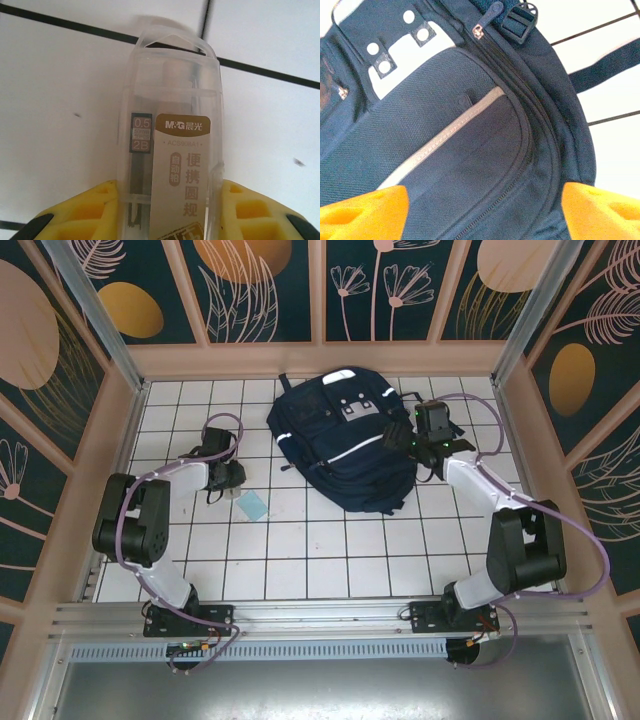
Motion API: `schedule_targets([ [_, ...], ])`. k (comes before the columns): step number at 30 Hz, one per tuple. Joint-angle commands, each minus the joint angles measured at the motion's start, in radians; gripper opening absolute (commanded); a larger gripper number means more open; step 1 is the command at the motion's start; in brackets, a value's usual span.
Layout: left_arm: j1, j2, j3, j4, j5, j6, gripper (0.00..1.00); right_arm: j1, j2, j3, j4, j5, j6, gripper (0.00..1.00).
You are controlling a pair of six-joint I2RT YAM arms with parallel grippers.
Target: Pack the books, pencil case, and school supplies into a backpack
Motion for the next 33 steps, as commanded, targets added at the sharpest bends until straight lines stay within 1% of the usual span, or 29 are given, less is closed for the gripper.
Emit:
schedule_targets([
  [1,-0.005,-0.081,0.024,-0.035,0.147,-0.042,0.24,-0.032,0.038,-0.009,0.097,-0.173,0.053,0.76],
  [4,-0.011,-0.139,0.014,-0.023,0.204,-0.079,0.24,-0.040,0.066,-0.025,0.146,-0.233,0.098,0.74],
  [8,-0.042,-0.199,0.005,-0.006,0.262,-0.127,0.24,-0.047,0.113,-0.021,0.152,-0.257,0.139,0.73],
  [10,-0.075,-0.221,-0.002,0.013,0.281,-0.155,0.24,-0.052,0.131,-0.017,0.139,-0.208,0.145,0.74],
  [15,-0.142,-0.225,0.029,0.044,0.306,-0.199,0.23,-0.078,0.169,0.026,0.116,-0.168,0.138,0.77],
  [18,-0.155,-0.229,0.051,0.050,0.315,-0.206,0.23,-0.076,0.171,0.052,0.072,-0.077,0.119,0.80],
  [20,-0.155,-0.227,0.050,0.053,0.320,-0.211,0.23,-0.076,0.163,0.033,0.081,-0.036,0.115,0.83],
  [21,-0.157,-0.225,0.050,0.053,0.322,-0.216,0.23,-0.077,0.161,0.024,0.089,-0.032,0.115,0.84],
  [23,-0.163,-0.225,0.051,0.064,0.327,-0.224,0.22,-0.078,0.165,0.012,0.117,-0.077,0.118,0.84],
  [25,-0.172,-0.222,0.051,0.067,0.335,-0.229,0.22,-0.075,0.172,0.008,0.156,-0.153,0.133,0.81],
  [26,-0.176,-0.222,0.050,0.066,0.337,-0.229,0.22,-0.072,0.175,0.010,0.167,-0.170,0.143,0.79],
  [30,-0.187,-0.238,0.041,0.076,0.337,-0.235,0.22,-0.056,0.197,0.028,0.187,-0.206,0.165,0.70],
  [33,-0.188,-0.257,0.017,0.081,0.339,-0.240,0.23,-0.055,0.227,0.047,0.169,-0.214,0.178,0.68],
])
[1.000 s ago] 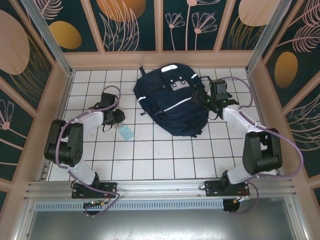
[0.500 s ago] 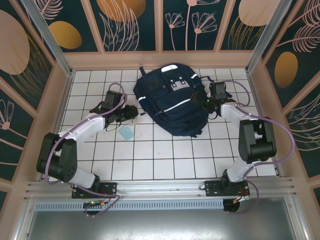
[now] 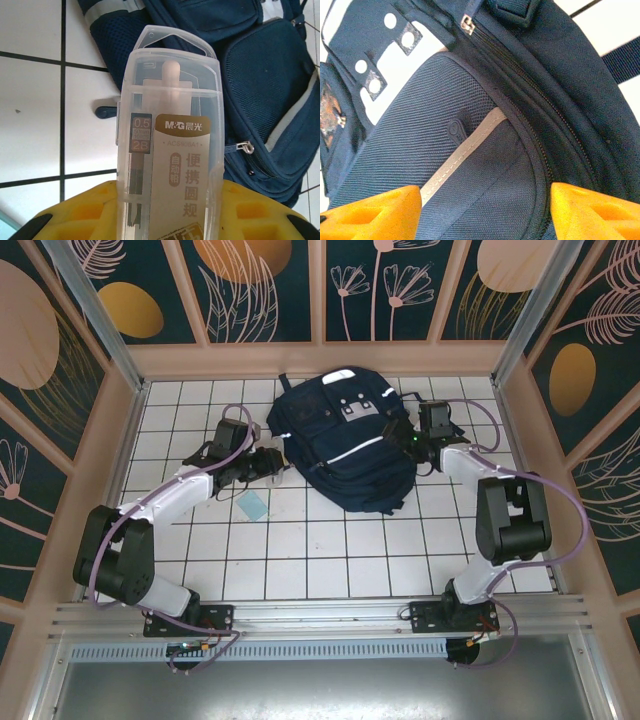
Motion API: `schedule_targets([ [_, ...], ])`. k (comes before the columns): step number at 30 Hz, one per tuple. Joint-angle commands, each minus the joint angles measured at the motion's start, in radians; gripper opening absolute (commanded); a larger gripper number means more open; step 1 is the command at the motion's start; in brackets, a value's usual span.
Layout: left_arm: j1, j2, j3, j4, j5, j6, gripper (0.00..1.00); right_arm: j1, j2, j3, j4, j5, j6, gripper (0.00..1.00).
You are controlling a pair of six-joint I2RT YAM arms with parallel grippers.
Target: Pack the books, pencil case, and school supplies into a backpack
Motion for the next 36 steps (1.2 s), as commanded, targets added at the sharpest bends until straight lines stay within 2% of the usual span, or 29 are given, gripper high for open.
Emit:
schedule_targets([
  [1,-0.004,-0.046,-0.011,0.036,0.017,-0.020,0.23,0.011,0.036,0.024,0.032,-0.053,0.032,0.68],
  [5,-0.006,-0.047,-0.017,0.037,0.031,-0.024,0.23,0.017,0.031,0.019,0.039,-0.056,0.036,0.70],
  [8,-0.016,-0.036,-0.008,0.037,0.042,-0.023,0.23,0.010,0.027,-0.014,0.124,-0.166,0.069,0.70],
  [10,-0.025,-0.034,-0.006,0.034,0.043,-0.022,0.23,0.013,0.018,-0.024,0.164,-0.216,0.107,0.64],
  [13,-0.027,-0.033,-0.014,0.030,0.037,-0.021,0.23,0.035,-0.045,-0.046,0.221,-0.232,0.153,0.47],
  [16,-0.027,-0.036,-0.018,0.026,0.035,-0.019,0.23,0.057,-0.101,-0.033,0.205,-0.232,0.166,0.24],
  [18,-0.031,-0.048,-0.017,0.025,0.037,-0.020,0.22,0.064,-0.126,-0.037,0.220,-0.238,0.185,0.00],
  [23,-0.072,-0.104,0.011,0.004,0.024,-0.029,0.22,0.075,-0.117,-0.017,0.240,-0.277,0.192,0.00],
  [26,-0.114,-0.112,0.027,-0.007,0.024,-0.046,0.22,0.094,-0.096,0.018,0.168,-0.258,0.163,0.00],
  [27,-0.128,-0.110,0.028,-0.007,0.020,-0.051,0.22,0.098,-0.096,0.015,0.145,-0.248,0.158,0.06],
  [29,-0.147,-0.110,0.017,0.008,0.010,-0.066,0.22,0.099,-0.112,-0.025,0.135,-0.229,0.175,0.29],
  [30,-0.155,-0.109,0.007,0.020,0.008,-0.075,0.22,0.099,-0.131,-0.058,0.146,-0.223,0.196,0.36],
  [36,-0.160,-0.081,-0.009,0.055,0.006,-0.081,0.22,0.151,-0.176,-0.207,0.259,-0.236,0.321,0.42],
])
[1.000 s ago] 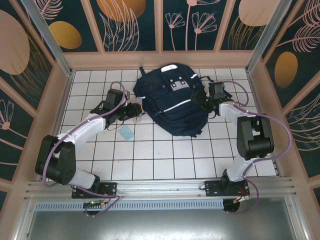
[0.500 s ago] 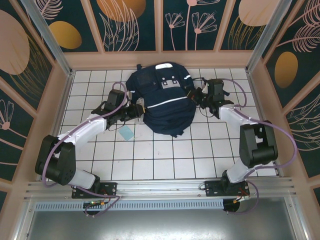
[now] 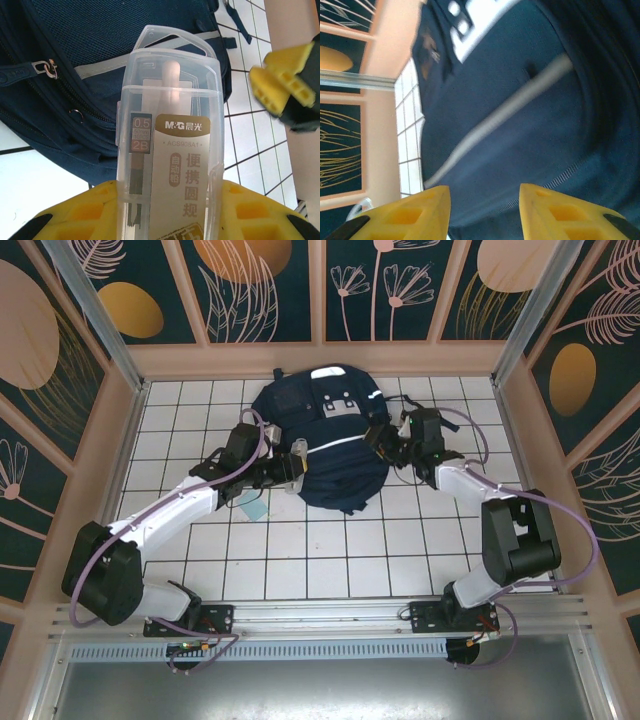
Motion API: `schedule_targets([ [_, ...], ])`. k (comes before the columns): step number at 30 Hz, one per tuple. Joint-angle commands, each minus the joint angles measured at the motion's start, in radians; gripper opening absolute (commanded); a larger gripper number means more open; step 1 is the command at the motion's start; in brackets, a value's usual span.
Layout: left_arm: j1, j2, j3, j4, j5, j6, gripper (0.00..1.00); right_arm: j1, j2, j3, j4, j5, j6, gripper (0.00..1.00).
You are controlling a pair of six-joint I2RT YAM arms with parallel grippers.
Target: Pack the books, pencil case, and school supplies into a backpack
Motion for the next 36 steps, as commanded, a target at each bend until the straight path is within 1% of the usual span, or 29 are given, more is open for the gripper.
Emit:
schedule_targets([
  [1,-0.001,0.017,-0.004,0.041,-0.010,-0.010,0.22,0.044,-0.022,-0.050,0.080,-0.010,0.090,0.43],
  [4,-0.002,0.026,0.001,0.038,-0.021,0.003,0.22,0.063,0.010,-0.065,0.140,-0.039,0.149,0.44],
  [6,-0.002,0.027,-0.002,0.041,-0.031,0.007,0.23,0.069,0.029,-0.064,0.168,-0.034,0.164,0.46],
  [10,-0.002,0.030,-0.019,0.068,-0.024,-0.010,0.22,0.063,0.091,-0.026,0.190,-0.048,0.178,0.48],
  [13,-0.002,0.028,-0.034,0.092,-0.018,-0.019,0.22,0.080,0.124,0.003,0.170,-0.056,0.175,0.49],
  [17,-0.002,0.052,-0.037,0.162,-0.056,-0.062,0.23,0.099,0.129,-0.050,0.203,-0.023,0.204,0.51],
  [19,-0.003,0.082,-0.016,0.228,-0.030,-0.089,0.22,0.086,0.179,-0.039,0.221,-0.026,0.206,0.51],
  [20,-0.007,0.101,0.007,0.241,-0.017,-0.087,0.22,0.073,0.218,-0.011,0.227,-0.045,0.210,0.51],
  [22,-0.018,0.131,0.062,0.202,-0.035,-0.055,0.22,0.064,0.279,0.032,0.271,-0.119,0.239,0.51],
  [23,-0.021,0.139,0.085,0.184,-0.050,-0.040,0.22,0.073,0.291,0.030,0.304,-0.128,0.261,0.50],
  [27,-0.022,0.133,0.072,0.181,-0.069,-0.021,0.23,0.092,0.302,0.006,0.343,-0.040,0.268,0.51],
  [29,-0.021,0.112,0.043,0.213,-0.073,-0.040,0.22,0.078,0.322,0.012,0.386,-0.043,0.287,0.51],
  [30,-0.022,0.105,0.005,0.231,-0.070,-0.051,0.22,0.072,0.331,0.026,0.402,-0.048,0.293,0.51],
  [36,-0.023,0.087,-0.056,0.231,-0.069,-0.061,0.22,0.070,0.346,0.153,0.398,-0.003,0.285,0.48],
])
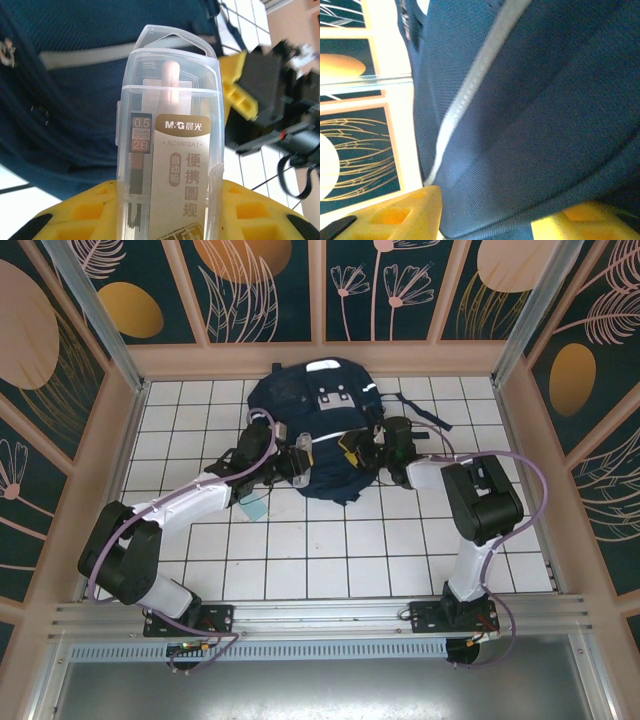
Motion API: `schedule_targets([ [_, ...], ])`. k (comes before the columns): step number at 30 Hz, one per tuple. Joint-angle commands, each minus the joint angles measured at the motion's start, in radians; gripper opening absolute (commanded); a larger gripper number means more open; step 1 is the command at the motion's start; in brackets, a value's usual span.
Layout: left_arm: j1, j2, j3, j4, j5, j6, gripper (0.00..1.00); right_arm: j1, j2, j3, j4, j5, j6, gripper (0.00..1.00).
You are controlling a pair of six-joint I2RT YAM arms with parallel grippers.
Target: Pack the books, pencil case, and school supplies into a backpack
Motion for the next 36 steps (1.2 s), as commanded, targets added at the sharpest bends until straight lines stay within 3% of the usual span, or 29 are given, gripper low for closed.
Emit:
schedule_targets([
  [1,-0.007,-0.035,-0.036,0.028,-0.009,-0.014,0.22,-0.006,0.021,0.094,0.044,0.069,-0.007,0.48],
  [7,-0.024,-0.046,-0.081,0.028,-0.033,-0.017,0.22,0.005,0.066,0.163,0.055,0.089,0.000,0.44],
  [13,-0.075,0.043,0.001,0.019,-0.019,0.016,0.22,0.011,0.103,0.214,0.085,0.058,-0.001,0.00],
  [17,-0.137,0.168,0.061,0.082,0.025,-0.011,0.22,0.026,0.064,0.240,0.043,0.030,-0.070,0.00],
  [22,-0.179,0.255,0.144,0.098,-0.008,-0.020,0.22,0.043,-0.005,0.238,-0.014,0.011,-0.078,0.00],
  [28,-0.173,0.348,0.342,-0.094,-0.230,0.112,0.21,0.056,-0.072,0.137,0.034,-0.015,-0.001,0.00],
  [36,-0.114,0.454,0.438,-0.150,-0.340,0.118,0.22,0.074,-0.229,-0.063,0.092,0.041,0.037,0.00],
])
